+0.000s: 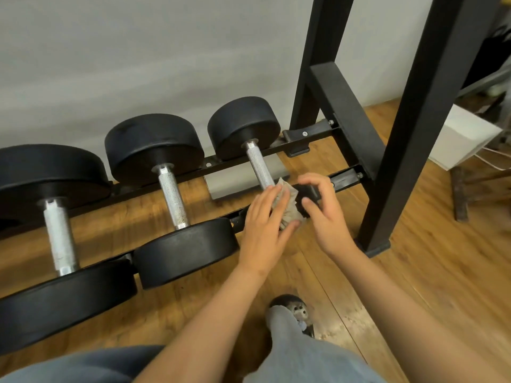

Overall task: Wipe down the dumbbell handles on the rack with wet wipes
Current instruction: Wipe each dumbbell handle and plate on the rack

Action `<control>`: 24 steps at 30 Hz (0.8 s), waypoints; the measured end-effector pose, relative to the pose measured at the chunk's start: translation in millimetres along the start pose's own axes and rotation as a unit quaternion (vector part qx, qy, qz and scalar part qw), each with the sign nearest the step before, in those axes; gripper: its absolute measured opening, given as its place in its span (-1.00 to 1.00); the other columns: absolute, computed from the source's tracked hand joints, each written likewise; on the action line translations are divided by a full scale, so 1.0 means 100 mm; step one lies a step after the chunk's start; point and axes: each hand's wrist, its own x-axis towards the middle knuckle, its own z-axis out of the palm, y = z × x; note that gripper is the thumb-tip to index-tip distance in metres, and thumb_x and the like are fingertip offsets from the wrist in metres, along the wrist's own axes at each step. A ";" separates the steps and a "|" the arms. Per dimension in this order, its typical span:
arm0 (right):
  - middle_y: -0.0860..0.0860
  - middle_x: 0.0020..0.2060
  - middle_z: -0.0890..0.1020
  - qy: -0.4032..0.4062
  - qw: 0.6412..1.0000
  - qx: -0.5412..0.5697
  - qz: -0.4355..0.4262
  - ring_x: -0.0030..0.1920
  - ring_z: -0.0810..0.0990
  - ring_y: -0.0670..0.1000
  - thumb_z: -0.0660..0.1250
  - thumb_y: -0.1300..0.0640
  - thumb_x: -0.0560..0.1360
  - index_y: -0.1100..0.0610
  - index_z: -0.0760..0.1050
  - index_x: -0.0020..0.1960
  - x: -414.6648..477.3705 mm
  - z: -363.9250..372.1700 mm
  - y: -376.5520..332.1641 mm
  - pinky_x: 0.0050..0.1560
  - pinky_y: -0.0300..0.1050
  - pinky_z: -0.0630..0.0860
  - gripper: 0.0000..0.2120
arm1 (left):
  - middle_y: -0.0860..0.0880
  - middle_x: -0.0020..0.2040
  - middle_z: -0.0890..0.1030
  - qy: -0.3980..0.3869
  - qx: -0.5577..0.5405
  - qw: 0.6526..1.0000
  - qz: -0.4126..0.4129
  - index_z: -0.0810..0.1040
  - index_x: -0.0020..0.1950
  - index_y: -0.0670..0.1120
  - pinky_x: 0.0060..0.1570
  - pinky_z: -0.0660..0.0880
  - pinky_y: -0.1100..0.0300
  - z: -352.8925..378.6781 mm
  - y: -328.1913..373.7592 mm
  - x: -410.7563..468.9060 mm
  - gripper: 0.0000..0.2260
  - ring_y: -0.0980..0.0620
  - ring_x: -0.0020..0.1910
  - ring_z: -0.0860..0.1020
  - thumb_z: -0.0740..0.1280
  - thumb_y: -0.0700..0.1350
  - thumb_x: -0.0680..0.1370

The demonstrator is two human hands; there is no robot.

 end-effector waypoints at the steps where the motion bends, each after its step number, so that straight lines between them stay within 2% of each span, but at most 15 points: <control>1: 0.02 0.21 0.49 0.018 1.000 -0.012 -0.003 0.31 0.43 -0.10 0.15 0.22 0.54 0.13 0.44 0.23 0.08 0.02 0.04 0.34 -0.26 0.33 -0.72 | -0.07 0.52 0.32 0.007 0.002 1.000 0.013 0.30 0.52 -0.07 0.52 0.16 -0.03 0.02 0.00 0.02 -0.51 0.03 0.54 0.17 0.22 0.03 0.60; 3: 0.00 0.25 0.50 0.034 0.999 -0.017 0.007 0.33 0.42 -0.08 0.12 0.18 0.60 0.10 0.44 0.24 0.21 0.09 0.11 0.37 -0.19 0.33 -0.74 | -0.08 0.47 0.41 0.019 -0.005 0.999 0.049 0.45 0.42 -0.13 0.53 0.13 0.07 0.06 0.03 0.06 -0.61 0.04 0.51 0.24 0.23 -0.07 0.61; 5: -0.03 0.22 0.53 0.054 0.997 -0.031 0.055 0.29 0.45 -0.09 0.10 0.17 0.63 0.03 0.45 0.23 0.31 0.22 0.16 0.35 -0.07 0.39 -0.76 | -0.11 0.38 0.51 0.042 -0.015 0.997 0.064 0.52 0.33 -0.18 0.50 0.18 0.11 0.08 0.06 0.09 -0.67 0.06 0.45 0.33 0.21 -0.16 0.60; 8: -0.09 0.05 0.59 0.102 0.980 -0.119 0.123 0.11 0.53 -0.11 0.04 0.04 0.66 0.00 0.49 0.17 0.36 0.36 0.23 0.16 0.06 0.50 -0.73 | -0.11 0.33 0.56 0.076 -0.022 0.996 0.044 0.52 0.34 -0.20 0.46 0.28 0.05 0.10 0.03 0.09 -0.66 0.04 0.39 0.42 0.18 -0.19 0.59; 10: -0.08 0.01 0.59 0.108 0.977 -0.125 0.135 0.06 0.54 -0.10 0.01 -0.01 0.65 0.01 0.51 0.16 0.36 0.39 0.25 0.10 0.07 0.51 -0.69 | -0.10 0.34 0.55 0.089 -0.020 0.995 0.041 0.49 0.37 -0.18 0.47 0.27 0.07 0.13 0.03 0.06 -0.65 0.03 0.39 0.43 0.17 -0.19 0.60; 13: -0.07 -0.01 0.60 0.087 0.977 -0.137 0.135 0.04 0.54 -0.07 0.00 -0.07 0.63 0.01 0.51 0.14 0.36 0.35 0.23 0.08 0.06 0.50 -0.66 | -0.07 0.38 0.50 0.118 -0.052 0.992 -0.004 0.40 0.41 -0.12 0.49 0.24 0.11 0.15 0.02 0.08 -0.64 0.05 0.42 0.39 0.19 -0.21 0.60; 15: -0.07 0.00 0.60 0.071 0.976 -0.150 0.137 0.07 0.52 -0.06 0.03 -0.03 0.66 0.03 0.52 0.15 0.38 0.33 0.19 0.08 0.01 0.46 -0.69 | -0.05 0.43 0.44 0.127 -0.049 0.990 -0.043 0.36 0.44 -0.10 0.50 0.21 0.07 0.15 -0.03 0.09 -0.59 0.06 0.47 0.33 0.20 -0.26 0.59; 17: -0.07 0.00 0.60 0.064 0.974 -0.162 0.142 0.08 0.51 -0.06 0.04 0.00 0.67 0.04 0.53 0.14 0.38 0.34 0.15 0.07 -0.03 0.44 -0.69 | -0.05 0.52 0.31 0.106 -0.005 0.992 -0.066 0.27 0.51 -0.11 0.54 0.10 0.05 0.19 0.01 0.02 -0.55 0.07 0.55 0.17 0.14 -0.29 0.61; 19: -0.07 -0.02 0.60 0.066 0.972 -0.172 0.146 0.06 0.51 -0.08 0.03 0.00 0.66 0.04 0.53 0.13 0.38 0.34 0.14 0.06 -0.05 0.43 -0.68 | -0.09 0.58 0.19 0.083 0.055 0.993 -0.061 0.12 0.56 -0.14 0.56 0.01 0.02 0.30 0.16 -0.13 -0.54 0.05 0.59 0.02 0.04 -0.22 0.65; 21: -0.07 -0.03 0.60 0.064 0.971 -0.171 0.156 0.06 0.51 -0.09 0.02 0.00 0.66 0.05 0.53 0.12 0.38 0.33 0.15 0.06 -0.06 0.43 -0.67 | -0.14 0.59 0.14 0.058 0.096 0.992 -0.053 0.02 0.58 -0.17 0.56 0.00 -0.01 0.39 0.29 -0.27 -0.51 -0.02 0.59 0.00 0.01 -0.13 0.65; 24: -0.07 -0.03 0.59 0.053 0.969 -0.169 0.170 0.06 0.50 -0.10 0.01 -0.01 0.67 0.03 0.53 0.12 0.39 0.33 0.15 0.05 -0.05 0.44 -0.67 | -0.14 0.59 0.14 0.036 0.180 0.982 -0.039 0.06 0.58 -0.18 0.55 0.02 -0.02 0.31 0.18 -0.13 -0.49 -0.05 0.59 0.04 0.01 -0.07 0.64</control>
